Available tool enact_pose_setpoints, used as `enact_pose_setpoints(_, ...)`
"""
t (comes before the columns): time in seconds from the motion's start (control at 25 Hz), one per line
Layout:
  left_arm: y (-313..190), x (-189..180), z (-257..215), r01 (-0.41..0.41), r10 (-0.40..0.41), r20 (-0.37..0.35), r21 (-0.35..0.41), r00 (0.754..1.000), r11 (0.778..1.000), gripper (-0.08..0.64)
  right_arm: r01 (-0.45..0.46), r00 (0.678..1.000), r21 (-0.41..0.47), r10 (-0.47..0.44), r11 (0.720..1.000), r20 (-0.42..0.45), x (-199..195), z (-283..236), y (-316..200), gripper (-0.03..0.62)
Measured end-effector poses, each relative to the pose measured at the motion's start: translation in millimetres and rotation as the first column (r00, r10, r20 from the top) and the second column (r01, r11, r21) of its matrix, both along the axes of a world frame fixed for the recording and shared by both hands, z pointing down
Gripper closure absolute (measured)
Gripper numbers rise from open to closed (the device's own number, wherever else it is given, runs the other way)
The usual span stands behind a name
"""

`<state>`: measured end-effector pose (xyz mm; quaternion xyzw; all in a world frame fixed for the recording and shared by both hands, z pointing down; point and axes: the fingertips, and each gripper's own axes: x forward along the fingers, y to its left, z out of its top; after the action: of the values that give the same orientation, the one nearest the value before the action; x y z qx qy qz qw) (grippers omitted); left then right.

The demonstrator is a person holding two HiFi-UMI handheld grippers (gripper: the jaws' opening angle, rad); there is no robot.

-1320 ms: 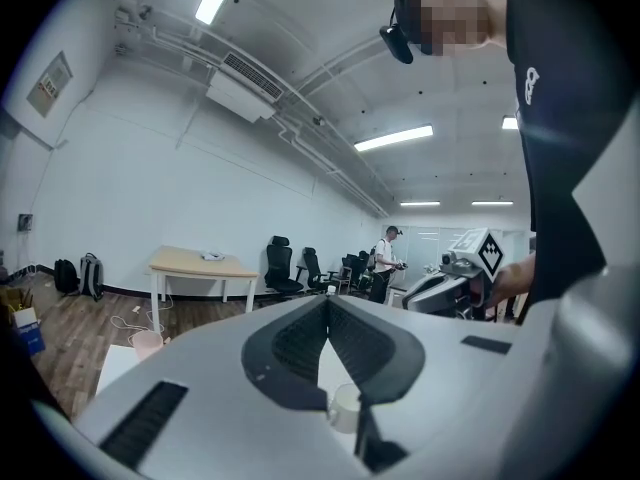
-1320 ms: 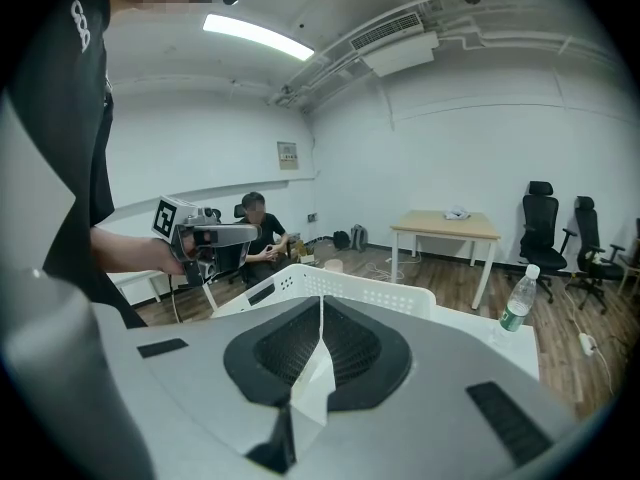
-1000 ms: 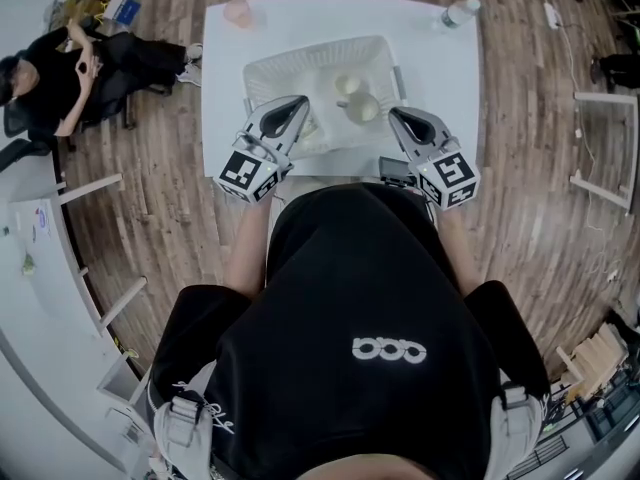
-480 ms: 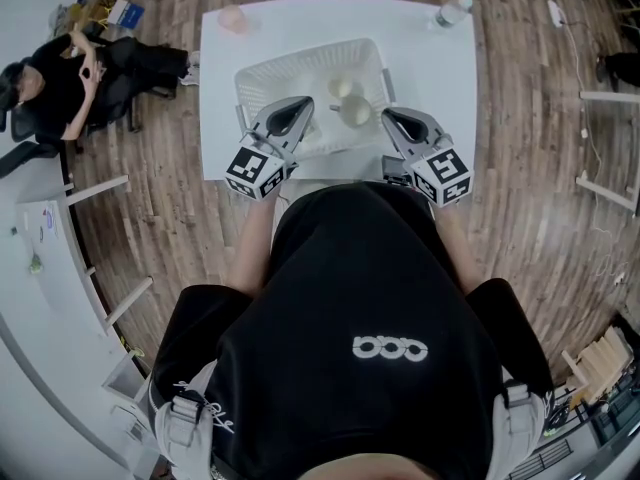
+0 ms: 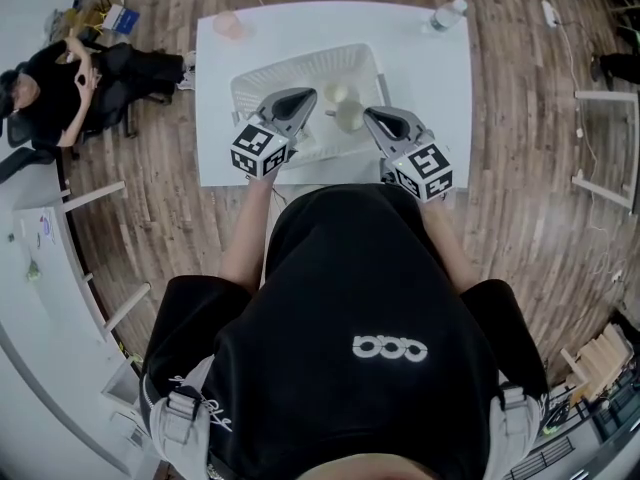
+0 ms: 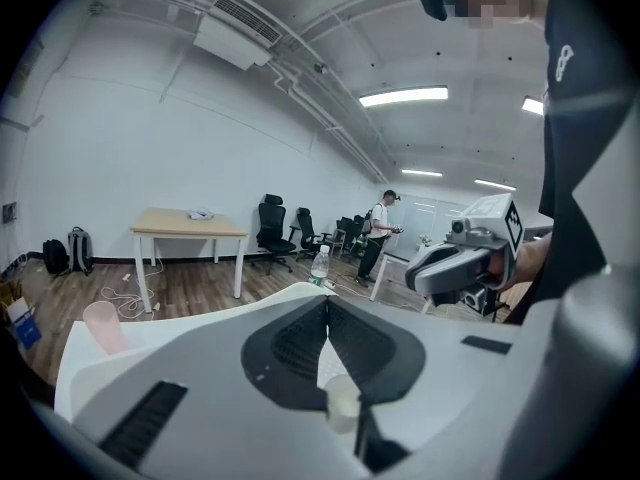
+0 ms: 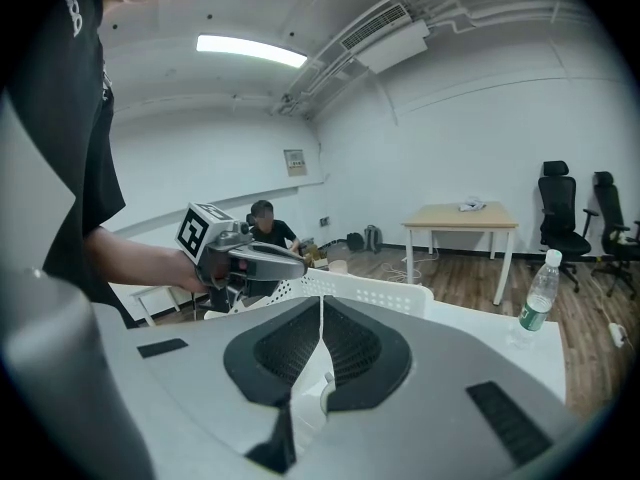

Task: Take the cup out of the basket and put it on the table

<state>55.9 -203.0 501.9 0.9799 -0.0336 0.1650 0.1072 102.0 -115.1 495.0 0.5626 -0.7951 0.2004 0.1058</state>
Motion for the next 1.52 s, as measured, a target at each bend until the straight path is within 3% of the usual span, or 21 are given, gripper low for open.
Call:
enact_pose_setpoints(0.36,-29.4,24.1,67.2,-0.026,0.026,0.177,-0.005,0.984,1.000,0.551,0.025,0.999,-0.018,-0.024,1.000,0.025,-22.0,12.6,-17.9,0.566)
enact_pose_setpoints(0.8,-35.7,38.3,163.3,-0.082,0.086,0.414,-0.027,0.906,0.996,0.551,-0.003,0.998,-0.075,0.008,0.997,0.055,-26.2,34.9,-8.9,0.566)
enact_pose_setpoints(0.96,-40.9,39.7,186.6,-0.066,0.073,0.463,-0.031,0.883,0.997,0.544,-0.017,0.998,-0.092,0.022,0.996,0.054,-23.6,39.3,-4.1,0.566)
enact_pose_setpoints(1.08,-39.7,41.7,202.8,-0.069,0.082,0.492,-0.045,0.867,0.997,0.451,-0.029,0.998,-0.097,0.034,0.995,0.051,-21.7,41.3,0.4,0.566)
enact_pose_setpoints(1.32,-37.2,45.1,225.2,-0.084,0.106,0.548,-0.065,0.830,0.994,0.449,-0.059,0.997,-0.113,0.065,0.992,0.050,-13.1,43.8,8.1,0.566)
enact_pose_setpoints(1.52,-34.8,48.7,245.3,-0.097,0.127,0.567,-0.084,0.814,0.992,0.449,-0.085,0.995,-0.124,0.091,0.989,0.042,-7.3,46.7,14.4,0.566)
